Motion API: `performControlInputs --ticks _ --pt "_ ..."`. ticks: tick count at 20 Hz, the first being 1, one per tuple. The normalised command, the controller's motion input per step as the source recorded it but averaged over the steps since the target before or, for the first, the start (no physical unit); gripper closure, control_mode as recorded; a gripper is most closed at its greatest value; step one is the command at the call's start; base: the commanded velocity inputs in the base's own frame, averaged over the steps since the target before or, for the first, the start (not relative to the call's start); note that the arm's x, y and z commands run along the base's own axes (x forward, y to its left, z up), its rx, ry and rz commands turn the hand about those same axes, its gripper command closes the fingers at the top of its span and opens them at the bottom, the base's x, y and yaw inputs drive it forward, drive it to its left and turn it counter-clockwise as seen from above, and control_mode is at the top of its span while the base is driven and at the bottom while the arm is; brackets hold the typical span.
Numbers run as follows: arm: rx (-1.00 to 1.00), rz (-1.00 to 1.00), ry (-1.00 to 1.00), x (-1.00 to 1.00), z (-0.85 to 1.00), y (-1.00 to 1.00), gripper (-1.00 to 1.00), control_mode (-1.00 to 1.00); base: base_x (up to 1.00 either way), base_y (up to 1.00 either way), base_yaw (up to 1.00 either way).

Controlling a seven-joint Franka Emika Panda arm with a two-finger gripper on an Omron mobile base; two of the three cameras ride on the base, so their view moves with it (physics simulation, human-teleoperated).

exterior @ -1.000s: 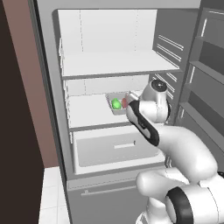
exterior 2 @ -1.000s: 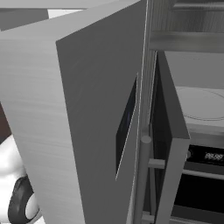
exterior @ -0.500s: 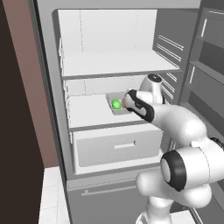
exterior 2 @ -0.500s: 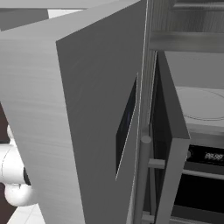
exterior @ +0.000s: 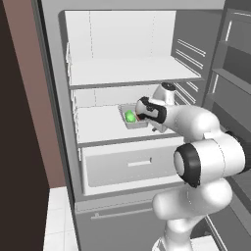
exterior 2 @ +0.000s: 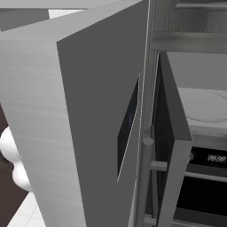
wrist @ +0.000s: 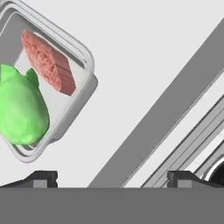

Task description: Place the tupperware containing the steak and corn meal in the microwave. Close the microwave door and press the start button to reheat the meal.

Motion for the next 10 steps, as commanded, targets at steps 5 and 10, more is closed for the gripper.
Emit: performControlInputs --ticks 5,10 --pt "0.02 -0.04 0.0 0.39 -0.27 0.1 -1.0 -1.0 0.0 0.0 0.0" --pt "0.03 -0.06 0.0 0.44 -0.17 0.01 -1.0 -1.0 0.0 0.0 0.0"
